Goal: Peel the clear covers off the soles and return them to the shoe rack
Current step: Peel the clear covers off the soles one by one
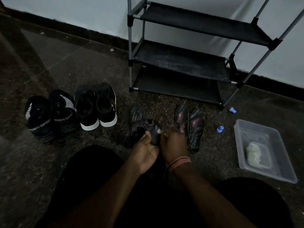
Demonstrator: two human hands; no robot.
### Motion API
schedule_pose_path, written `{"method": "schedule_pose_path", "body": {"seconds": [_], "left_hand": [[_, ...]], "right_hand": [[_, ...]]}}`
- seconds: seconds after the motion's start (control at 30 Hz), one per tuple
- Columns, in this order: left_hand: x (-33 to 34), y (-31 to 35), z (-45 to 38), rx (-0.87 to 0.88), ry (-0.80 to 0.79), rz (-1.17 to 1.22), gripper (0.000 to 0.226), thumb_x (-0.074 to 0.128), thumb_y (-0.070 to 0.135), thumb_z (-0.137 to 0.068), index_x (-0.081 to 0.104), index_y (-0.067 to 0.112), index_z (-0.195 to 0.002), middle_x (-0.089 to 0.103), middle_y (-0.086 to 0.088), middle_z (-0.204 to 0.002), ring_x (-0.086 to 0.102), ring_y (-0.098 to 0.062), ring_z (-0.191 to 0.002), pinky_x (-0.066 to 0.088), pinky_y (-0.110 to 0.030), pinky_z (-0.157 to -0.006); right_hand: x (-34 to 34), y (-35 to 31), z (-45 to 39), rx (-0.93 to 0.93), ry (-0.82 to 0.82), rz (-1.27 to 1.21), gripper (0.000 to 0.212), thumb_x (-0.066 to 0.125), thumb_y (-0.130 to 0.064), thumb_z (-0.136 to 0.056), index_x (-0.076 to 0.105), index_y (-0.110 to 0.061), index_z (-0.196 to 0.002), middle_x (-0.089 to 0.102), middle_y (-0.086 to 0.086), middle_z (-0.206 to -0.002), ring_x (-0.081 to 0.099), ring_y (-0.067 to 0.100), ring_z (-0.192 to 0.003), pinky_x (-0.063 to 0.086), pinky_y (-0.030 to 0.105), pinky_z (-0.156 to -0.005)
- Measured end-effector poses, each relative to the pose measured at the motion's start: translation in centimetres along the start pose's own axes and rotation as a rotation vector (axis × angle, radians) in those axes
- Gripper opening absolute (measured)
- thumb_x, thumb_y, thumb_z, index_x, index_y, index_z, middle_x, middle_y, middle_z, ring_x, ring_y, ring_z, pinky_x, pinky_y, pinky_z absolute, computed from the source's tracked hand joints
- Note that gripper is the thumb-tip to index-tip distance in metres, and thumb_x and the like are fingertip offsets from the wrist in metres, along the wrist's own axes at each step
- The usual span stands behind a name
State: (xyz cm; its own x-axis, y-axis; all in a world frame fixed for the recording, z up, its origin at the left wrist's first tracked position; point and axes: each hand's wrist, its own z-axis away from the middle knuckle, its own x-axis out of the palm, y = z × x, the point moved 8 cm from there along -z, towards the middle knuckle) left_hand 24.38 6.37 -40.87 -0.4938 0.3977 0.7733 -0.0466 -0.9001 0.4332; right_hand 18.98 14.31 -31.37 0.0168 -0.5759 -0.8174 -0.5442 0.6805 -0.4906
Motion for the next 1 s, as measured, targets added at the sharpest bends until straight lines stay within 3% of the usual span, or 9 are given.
{"method": "schedule_pose_path", "body": {"seconds": [0.07, 0.17, 0.33, 0.47, 0.53, 0.67, 0.77, 0.9, 1.0], "left_hand": [[-0.2, -0.2, -0.1, 0.000, -0.001, 0.005, 0.035, 0.038, 0.027, -0.109, 0.065, 0.007, -0.118, 0.077, -0.012, -0.107, 0.076, -0.020, -0.093, 0.063, -0.032, -0.078], [-1.0, 0.1, -0.2, 0.007, 0.018, -0.030, 0.030, 0.040, 0.027, -0.108, 0.064, 0.009, -0.111, 0.076, -0.012, -0.097, 0.075, -0.019, -0.084, 0.062, -0.032, -0.073], [-0.2, -0.1, -0.3, 0.010, -0.013, -0.010, 0.038, 0.036, 0.025, -0.110, 0.068, 0.004, -0.113, 0.076, -0.014, -0.107, 0.076, -0.020, -0.093, 0.063, -0.032, -0.075], [-1.3, 0.2, -0.7, 0.022, 0.027, -0.022, 0.021, 0.042, 0.022, -0.107, 0.060, 0.011, -0.110, 0.074, -0.013, -0.100, 0.074, -0.018, -0.082, 0.063, -0.031, -0.073], [-0.8, 0.2, -0.7, 0.006, 0.016, -0.025, 0.020, 0.044, 0.021, -0.105, 0.061, 0.011, -0.112, 0.075, -0.011, -0.101, 0.075, -0.018, -0.085, 0.063, -0.031, -0.073], [0.0, 0.2, -0.5, 0.005, -0.047, -0.081, 0.039, 0.042, 0.024, -0.106, 0.051, 0.008, -0.140, 0.068, -0.017, -0.131, 0.069, -0.024, -0.112, 0.060, -0.035, -0.084], [0.3, -0.4, -0.5, -0.010, -0.109, -0.127, 0.058, 0.056, 0.027, -0.102, 0.036, 0.005, -0.153, 0.053, -0.025, -0.147, 0.055, -0.036, -0.133, 0.056, -0.042, -0.096], [1.1, 0.0, 0.4, -0.061, -0.108, -0.129, 0.048, 0.048, 0.034, -0.100, 0.060, 0.001, -0.132, 0.065, -0.025, -0.131, 0.066, -0.032, -0.117, 0.056, -0.040, -0.095], [1.3, 1.0, 0.5, -0.115, -0.133, 0.016, 0.060, 0.045, 0.050, -0.103, 0.053, 0.006, -0.143, 0.055, -0.026, -0.143, 0.058, -0.040, -0.128, 0.046, -0.053, -0.107]], "right_hand": [[-0.4, -0.1, -0.2, -0.034, 0.014, 0.009, 0.015, 0.060, -0.010, -0.084, 0.073, -0.007, -0.076, 0.068, 0.015, -0.079, 0.065, 0.030, -0.072, 0.052, 0.031, -0.065], [2.4, -3.0, 2.3, -0.143, -0.184, -0.085, 0.021, 0.053, -0.018, -0.084, 0.067, -0.012, -0.070, 0.063, 0.011, -0.074, 0.061, 0.026, -0.069, 0.049, 0.034, -0.062], [-0.1, -0.2, 0.1, -0.021, 0.042, -0.004, 0.015, 0.061, -0.010, -0.085, 0.065, -0.007, -0.070, 0.063, 0.015, -0.075, 0.061, 0.030, -0.069, 0.050, 0.034, -0.061], [2.0, -3.1, 2.3, -0.153, -0.164, -0.079, 0.020, 0.054, -0.020, -0.084, 0.066, -0.012, -0.070, 0.063, 0.012, -0.074, 0.061, 0.028, -0.068, 0.050, 0.036, -0.061], [1.3, -1.3, 1.3, -0.040, -0.083, -0.125, 0.021, 0.054, -0.022, -0.085, 0.068, -0.012, -0.073, 0.065, 0.010, -0.077, 0.063, 0.026, -0.071, 0.050, 0.035, -0.063], [-0.1, 2.1, -0.2, 0.198, 0.046, -0.300, 0.011, 0.066, -0.018, -0.086, 0.068, -0.019, -0.076, 0.066, 0.004, -0.077, 0.062, 0.015, -0.072, 0.049, 0.027, -0.067], [0.9, 2.8, 0.8, 0.432, -0.023, -0.521, 0.011, 0.072, -0.025, -0.085, 0.069, -0.020, -0.075, 0.068, -0.003, -0.070, 0.064, 0.007, -0.065, 0.053, 0.026, -0.064], [0.3, 2.5, 1.4, 0.565, -0.053, -0.704, 0.012, 0.075, -0.017, -0.086, 0.072, -0.009, -0.079, 0.068, 0.000, -0.067, 0.059, 0.005, -0.059, 0.050, 0.022, -0.057], [0.3, 0.8, 1.8, 0.580, -0.283, -0.867, 0.005, 0.071, -0.006, -0.088, 0.070, -0.002, -0.086, 0.067, 0.003, -0.069, 0.059, 0.002, -0.055, 0.049, 0.017, -0.054]]}}
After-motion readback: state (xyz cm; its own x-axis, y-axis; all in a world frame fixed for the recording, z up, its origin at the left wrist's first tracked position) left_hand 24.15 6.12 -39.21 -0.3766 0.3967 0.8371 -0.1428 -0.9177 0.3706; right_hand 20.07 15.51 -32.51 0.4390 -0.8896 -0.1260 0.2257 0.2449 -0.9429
